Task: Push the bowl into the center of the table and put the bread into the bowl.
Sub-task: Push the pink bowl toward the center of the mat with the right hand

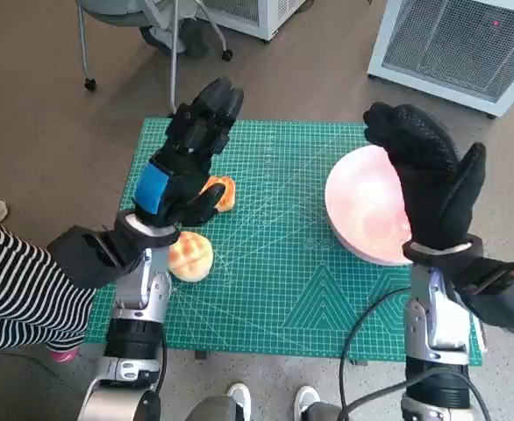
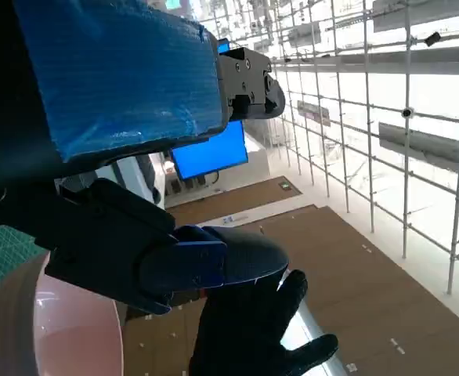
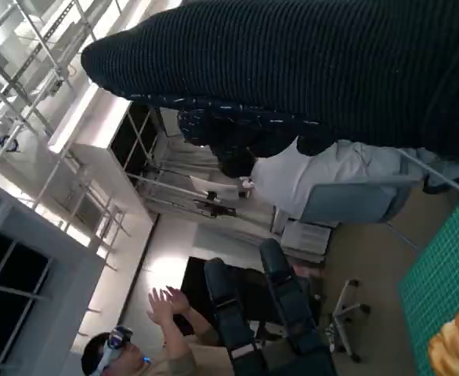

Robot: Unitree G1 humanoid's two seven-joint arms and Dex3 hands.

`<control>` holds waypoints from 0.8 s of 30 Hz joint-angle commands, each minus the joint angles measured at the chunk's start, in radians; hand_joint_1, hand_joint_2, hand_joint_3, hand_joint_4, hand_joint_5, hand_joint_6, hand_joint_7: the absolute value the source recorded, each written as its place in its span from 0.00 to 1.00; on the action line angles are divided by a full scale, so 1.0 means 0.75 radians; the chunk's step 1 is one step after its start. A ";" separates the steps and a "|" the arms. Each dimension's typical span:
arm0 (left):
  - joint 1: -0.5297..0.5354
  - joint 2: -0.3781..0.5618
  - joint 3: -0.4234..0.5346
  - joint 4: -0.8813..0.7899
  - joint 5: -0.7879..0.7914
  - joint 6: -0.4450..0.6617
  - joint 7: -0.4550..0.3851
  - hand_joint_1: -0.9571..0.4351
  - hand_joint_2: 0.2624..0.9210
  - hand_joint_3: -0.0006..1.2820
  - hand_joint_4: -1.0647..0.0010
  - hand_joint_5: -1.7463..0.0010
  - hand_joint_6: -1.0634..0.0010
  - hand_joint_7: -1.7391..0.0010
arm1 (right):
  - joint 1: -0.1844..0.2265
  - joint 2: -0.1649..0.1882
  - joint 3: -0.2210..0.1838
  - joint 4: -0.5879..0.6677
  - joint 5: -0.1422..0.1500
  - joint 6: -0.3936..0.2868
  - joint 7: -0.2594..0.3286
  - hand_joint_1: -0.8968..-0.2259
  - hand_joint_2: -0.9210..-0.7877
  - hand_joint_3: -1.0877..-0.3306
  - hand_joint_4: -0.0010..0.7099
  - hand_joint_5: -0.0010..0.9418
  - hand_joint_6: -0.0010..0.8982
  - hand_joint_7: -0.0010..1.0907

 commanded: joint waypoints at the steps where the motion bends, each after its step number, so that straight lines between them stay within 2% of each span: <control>1: -0.013 -0.004 0.005 0.001 -0.015 -0.021 -0.006 0.24 1.00 0.34 0.93 1.00 1.00 0.78 | 0.038 -0.063 -0.053 -0.005 0.033 0.014 0.035 0.30 0.00 0.50 0.25 0.00 0.12 0.32; 6: -0.008 -0.002 0.011 0.002 -0.023 -0.023 -0.010 0.24 1.00 0.33 0.93 1.00 1.00 0.77 | 0.055 -0.115 -0.143 0.011 0.038 -0.020 0.018 0.30 0.00 0.49 0.24 0.00 0.12 0.32; 14: -0.014 -0.003 0.022 0.033 -0.038 -0.034 -0.021 0.24 1.00 0.32 0.92 1.00 1.00 0.77 | 0.064 -0.144 -0.263 0.081 0.014 -0.075 -0.069 0.29 0.00 0.44 0.17 0.00 0.07 0.32; 24: -0.031 -0.009 0.030 0.085 -0.045 -0.058 -0.023 0.24 1.00 0.32 0.92 1.00 1.00 0.77 | 0.027 -0.201 -0.361 0.312 -0.007 -0.146 -0.130 0.31 0.00 0.40 0.15 0.00 0.03 0.34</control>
